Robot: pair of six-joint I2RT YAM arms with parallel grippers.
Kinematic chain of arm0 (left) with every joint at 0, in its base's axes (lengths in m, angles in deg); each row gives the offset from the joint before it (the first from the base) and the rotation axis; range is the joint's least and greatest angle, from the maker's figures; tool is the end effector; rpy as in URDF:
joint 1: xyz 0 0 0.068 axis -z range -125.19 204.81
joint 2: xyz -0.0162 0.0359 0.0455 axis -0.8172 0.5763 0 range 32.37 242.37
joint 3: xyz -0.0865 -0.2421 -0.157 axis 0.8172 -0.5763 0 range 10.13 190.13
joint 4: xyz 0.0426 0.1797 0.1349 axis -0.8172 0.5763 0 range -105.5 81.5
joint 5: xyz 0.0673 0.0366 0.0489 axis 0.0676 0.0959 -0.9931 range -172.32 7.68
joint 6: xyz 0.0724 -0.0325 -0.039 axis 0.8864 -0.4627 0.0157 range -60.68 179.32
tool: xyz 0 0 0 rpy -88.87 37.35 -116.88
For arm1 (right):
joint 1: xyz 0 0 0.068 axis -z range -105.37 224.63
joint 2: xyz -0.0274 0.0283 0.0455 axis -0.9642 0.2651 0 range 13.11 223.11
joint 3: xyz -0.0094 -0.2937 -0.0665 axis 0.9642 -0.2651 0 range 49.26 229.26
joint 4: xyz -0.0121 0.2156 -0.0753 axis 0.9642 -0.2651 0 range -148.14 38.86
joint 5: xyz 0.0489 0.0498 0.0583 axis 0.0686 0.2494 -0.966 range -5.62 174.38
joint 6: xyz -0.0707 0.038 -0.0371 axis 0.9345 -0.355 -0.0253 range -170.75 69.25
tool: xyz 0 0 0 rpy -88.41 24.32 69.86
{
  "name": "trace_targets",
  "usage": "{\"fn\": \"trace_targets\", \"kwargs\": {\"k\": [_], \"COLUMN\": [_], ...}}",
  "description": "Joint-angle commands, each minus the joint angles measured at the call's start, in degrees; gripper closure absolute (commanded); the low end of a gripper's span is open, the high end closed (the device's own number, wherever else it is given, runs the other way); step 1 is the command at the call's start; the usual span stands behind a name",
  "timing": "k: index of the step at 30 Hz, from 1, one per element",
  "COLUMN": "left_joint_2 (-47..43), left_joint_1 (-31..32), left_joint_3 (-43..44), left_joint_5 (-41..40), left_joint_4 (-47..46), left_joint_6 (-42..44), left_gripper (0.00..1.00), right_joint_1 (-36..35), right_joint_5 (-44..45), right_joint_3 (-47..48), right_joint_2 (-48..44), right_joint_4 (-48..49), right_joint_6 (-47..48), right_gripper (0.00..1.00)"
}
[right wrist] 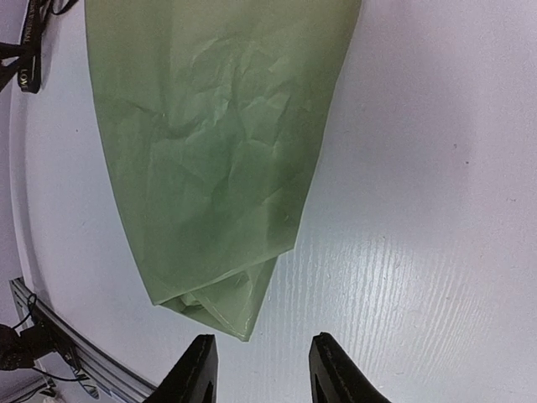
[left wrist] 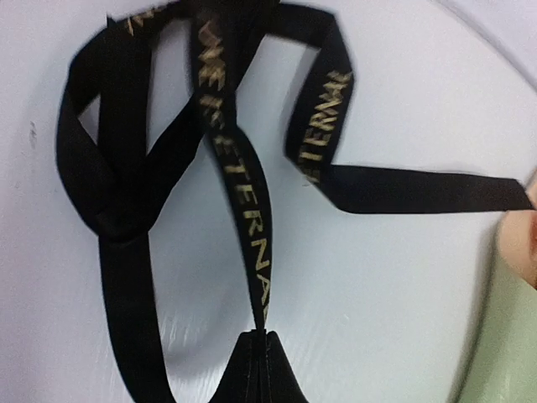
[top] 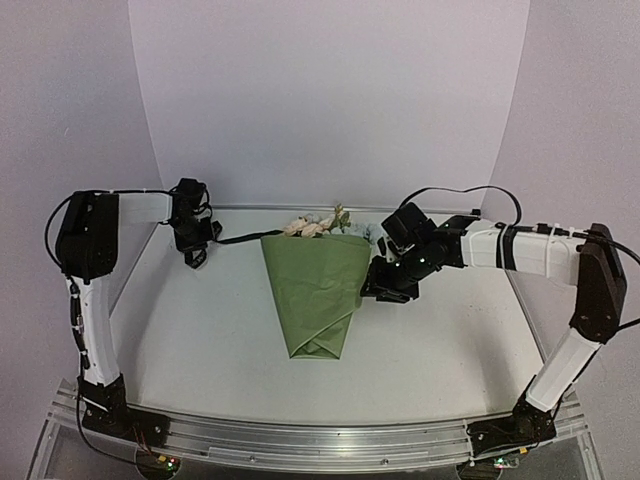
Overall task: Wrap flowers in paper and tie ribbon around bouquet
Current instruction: Pass from the left arm to the right
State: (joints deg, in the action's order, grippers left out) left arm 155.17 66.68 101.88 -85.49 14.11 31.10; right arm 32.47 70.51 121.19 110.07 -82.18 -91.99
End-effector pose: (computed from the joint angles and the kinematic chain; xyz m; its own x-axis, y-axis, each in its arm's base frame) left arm 0.4551 -0.0913 0.1703 -0.8363 -0.3067 -0.4545 -0.2458 0.9507 -0.1892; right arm 0.2505 0.2522 0.2456 -0.9574 -0.0035 -0.2887 -0.1591 0.8407 0.5176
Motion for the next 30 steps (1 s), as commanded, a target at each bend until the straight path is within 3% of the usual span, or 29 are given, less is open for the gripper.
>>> {"fn": "trace_targets", "kwargs": {"k": [1, 5, 9, 13, 17, 22, 30], "left_joint_2": [-18.46, -30.13, -40.44, -47.01, -48.61, -48.09, -41.65], "left_joint_1": [3.98, 7.97, 12.26, 13.30, 15.45, 19.56, 25.79], "left_joint_3": [-5.65, -11.36, -14.71, -13.85, -12.64, -10.45, -8.99], "left_joint_5": [2.83, 10.73, 25.10, 46.25, 61.16, 61.73, 61.89], "left_joint_4": [-5.29, -8.77, -14.32, -21.56, -30.63, -32.81, -34.33], "left_joint_6": [4.59, 8.39, 11.87, 8.55, 1.77, -0.20, -2.18], "left_gripper": [1.00, 1.00, 1.00, 1.00, 1.00, 1.00, 1.00], "right_joint_1": [0.14, 0.14, 0.14, -0.07, -0.27, -1.22, -5.49], "right_joint_5": [4.42, 6.15, 7.04, 6.48, 4.23, -0.69, 1.00], "right_joint_3": [-0.58, -0.63, -0.12, 0.43, -0.33, -1.70, -5.95], "right_joint_2": [-4.78, -6.79, -8.30, -8.68, -7.66, -6.63, -14.90], "right_joint_4": [-0.04, 1.57, 4.36, 9.43, 17.23, 27.22, 29.13], "right_joint_6": [3.06, 5.67, 7.80, 9.82, 11.25, 9.72, 12.69], "right_gripper": [0.59, 0.57, 0.51, 0.41, 0.32, 0.34, 0.31]}}
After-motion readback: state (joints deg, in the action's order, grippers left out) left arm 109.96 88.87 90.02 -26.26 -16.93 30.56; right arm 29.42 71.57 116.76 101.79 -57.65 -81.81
